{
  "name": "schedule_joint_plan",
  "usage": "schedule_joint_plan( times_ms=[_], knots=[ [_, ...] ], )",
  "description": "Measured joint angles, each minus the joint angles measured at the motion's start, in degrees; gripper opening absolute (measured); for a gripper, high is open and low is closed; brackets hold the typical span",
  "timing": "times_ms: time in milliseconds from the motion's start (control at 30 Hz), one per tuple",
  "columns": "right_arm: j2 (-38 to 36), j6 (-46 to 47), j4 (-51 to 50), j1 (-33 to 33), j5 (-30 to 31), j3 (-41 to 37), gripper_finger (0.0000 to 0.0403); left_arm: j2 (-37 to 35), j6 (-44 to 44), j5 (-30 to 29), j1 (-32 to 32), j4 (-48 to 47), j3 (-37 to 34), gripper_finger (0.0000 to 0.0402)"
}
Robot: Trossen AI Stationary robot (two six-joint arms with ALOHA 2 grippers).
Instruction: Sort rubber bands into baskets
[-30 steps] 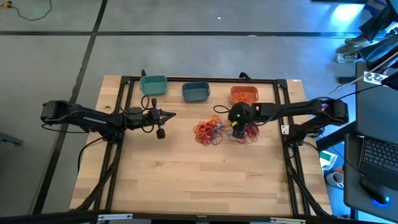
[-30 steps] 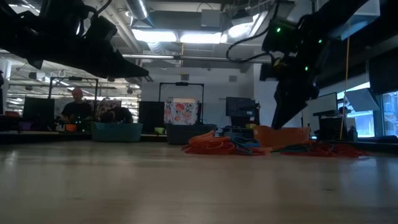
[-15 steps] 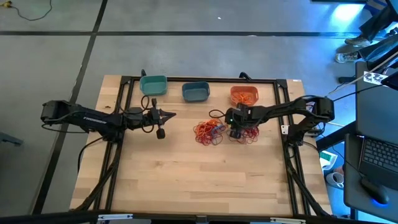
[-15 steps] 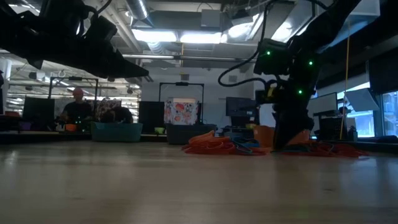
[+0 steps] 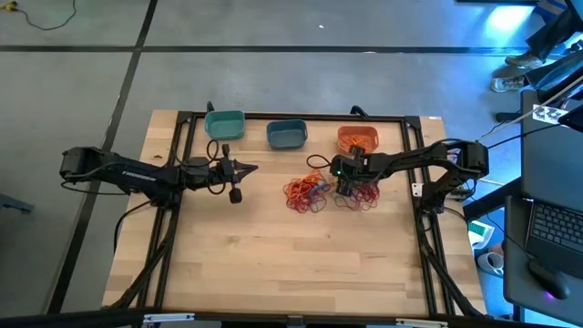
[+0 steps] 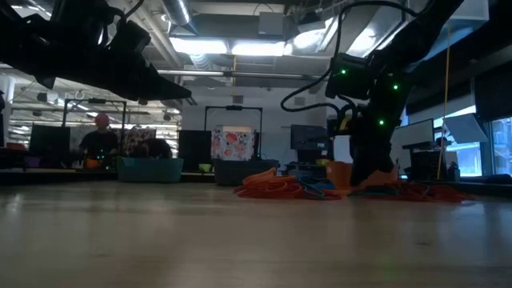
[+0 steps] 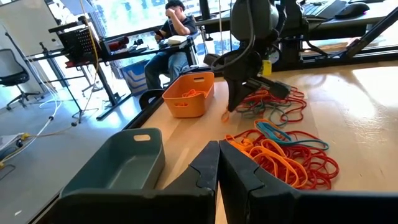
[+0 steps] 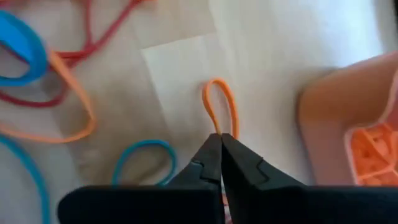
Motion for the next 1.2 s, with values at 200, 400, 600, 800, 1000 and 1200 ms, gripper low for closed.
schedule_joint_plan(
  times_ms=[200, 400, 600, 800, 1000, 1200],
  knots=[
    [-2.3, 0.2, -0.8, 0.0, 0.7, 0.0, 0.0005, 0.0, 0.4, 0.0, 0.0, 0.0, 0.0, 0.0005],
    [-8.9, 1.2, -3.3, 0.0, 1.2, 0.0, 0.0002, 0.0, 0.4, 0.0, 0.0, 0.0, 0.0, 0.0005],
    [-16.9, 1.6, -5.7, 0.0, 8.0, 0.0, 0.0003, 0.0, 0.4, 0.0, 0.0, -0.1, 0.0, 0.0005],
    [-22.7, 1.6, -5.3, 0.0, 16.3, 0.0, 0.0003, 0.0, 0.4, 0.0, 0.0, -0.2, 0.0, 0.0005],
    [-23.0, 1.6, -4.8, -2.0, 19.6, 0.0, 0.0005, 0.0, 0.4, 0.0, 0.0, -0.3, 0.0, 0.0005],
    [-20.6, 4.0, -4.5, -8.1, 17.4, 0.0, 0.0011, 0.0, 0.4, 0.0, 0.0, -0.3, 0.0, 0.0005]
  ],
)
